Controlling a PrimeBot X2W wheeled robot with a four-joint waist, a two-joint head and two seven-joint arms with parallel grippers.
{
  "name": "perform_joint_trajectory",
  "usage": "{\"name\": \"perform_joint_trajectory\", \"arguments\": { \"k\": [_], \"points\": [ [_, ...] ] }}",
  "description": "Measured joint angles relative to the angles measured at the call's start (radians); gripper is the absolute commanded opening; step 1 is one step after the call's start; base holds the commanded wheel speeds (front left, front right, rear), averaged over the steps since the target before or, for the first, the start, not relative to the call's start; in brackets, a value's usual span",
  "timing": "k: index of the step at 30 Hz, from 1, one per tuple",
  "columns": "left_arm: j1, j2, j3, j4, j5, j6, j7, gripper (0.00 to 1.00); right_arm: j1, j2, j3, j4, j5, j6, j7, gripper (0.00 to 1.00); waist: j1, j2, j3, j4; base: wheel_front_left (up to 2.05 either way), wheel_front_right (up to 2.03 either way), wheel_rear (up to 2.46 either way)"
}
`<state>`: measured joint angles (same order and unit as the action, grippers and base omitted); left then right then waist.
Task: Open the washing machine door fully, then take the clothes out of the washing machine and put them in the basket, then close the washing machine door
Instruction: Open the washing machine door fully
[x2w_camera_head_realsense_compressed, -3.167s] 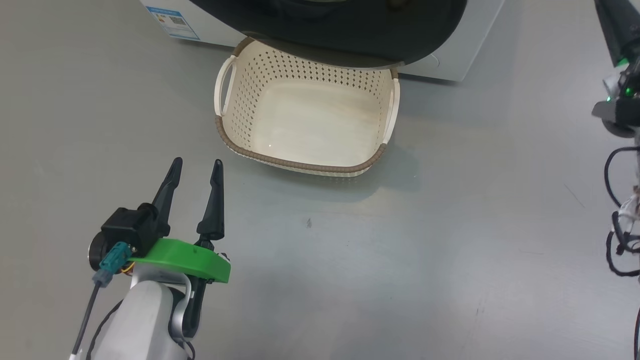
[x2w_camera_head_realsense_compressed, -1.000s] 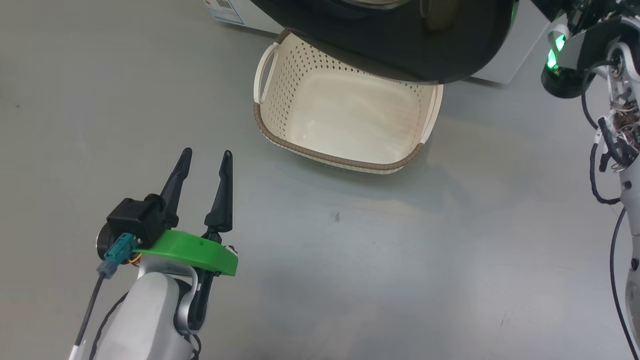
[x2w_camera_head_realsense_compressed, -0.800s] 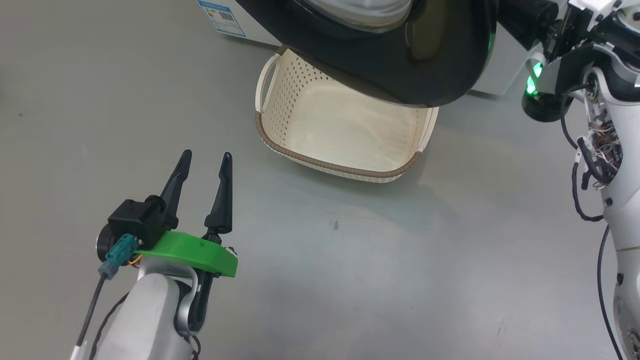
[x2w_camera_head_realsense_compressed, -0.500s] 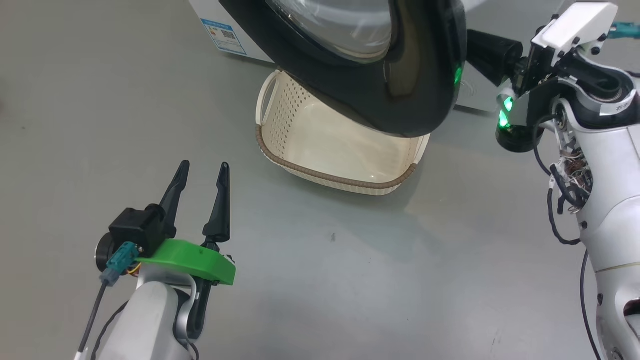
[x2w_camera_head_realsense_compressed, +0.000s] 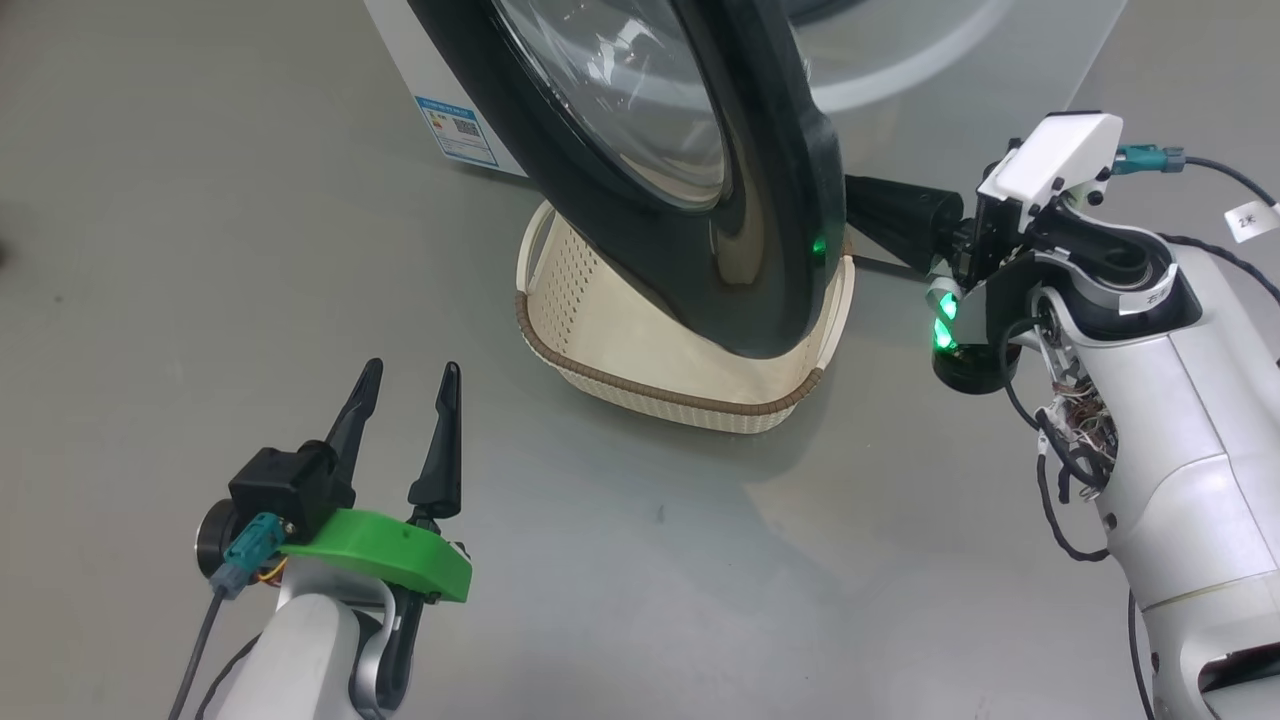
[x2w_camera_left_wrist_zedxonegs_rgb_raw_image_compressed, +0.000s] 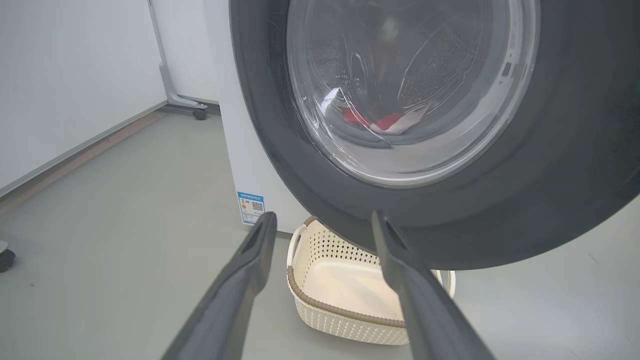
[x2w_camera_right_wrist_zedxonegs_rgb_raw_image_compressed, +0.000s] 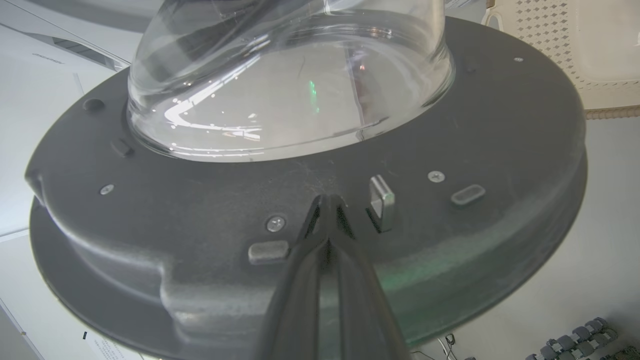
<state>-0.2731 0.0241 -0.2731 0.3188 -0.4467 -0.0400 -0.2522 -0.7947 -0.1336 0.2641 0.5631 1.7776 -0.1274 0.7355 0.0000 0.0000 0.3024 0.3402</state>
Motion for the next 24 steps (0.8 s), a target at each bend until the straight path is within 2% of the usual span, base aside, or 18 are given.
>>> {"name": "perform_joint_trajectory", "arguments": {
  "k": [24],
  "points": [
    [0.034, 0.001, -0.005, -0.001, 0.008, 0.000, 0.000, 1.00, 0.095, 0.049, 0.112, -0.051, 0.046, 0.000, 0.052, 0.00, 0.0000, 0.0000, -0.054, 0.020, 0.00, 0.00, 0.00]
  ]
}}
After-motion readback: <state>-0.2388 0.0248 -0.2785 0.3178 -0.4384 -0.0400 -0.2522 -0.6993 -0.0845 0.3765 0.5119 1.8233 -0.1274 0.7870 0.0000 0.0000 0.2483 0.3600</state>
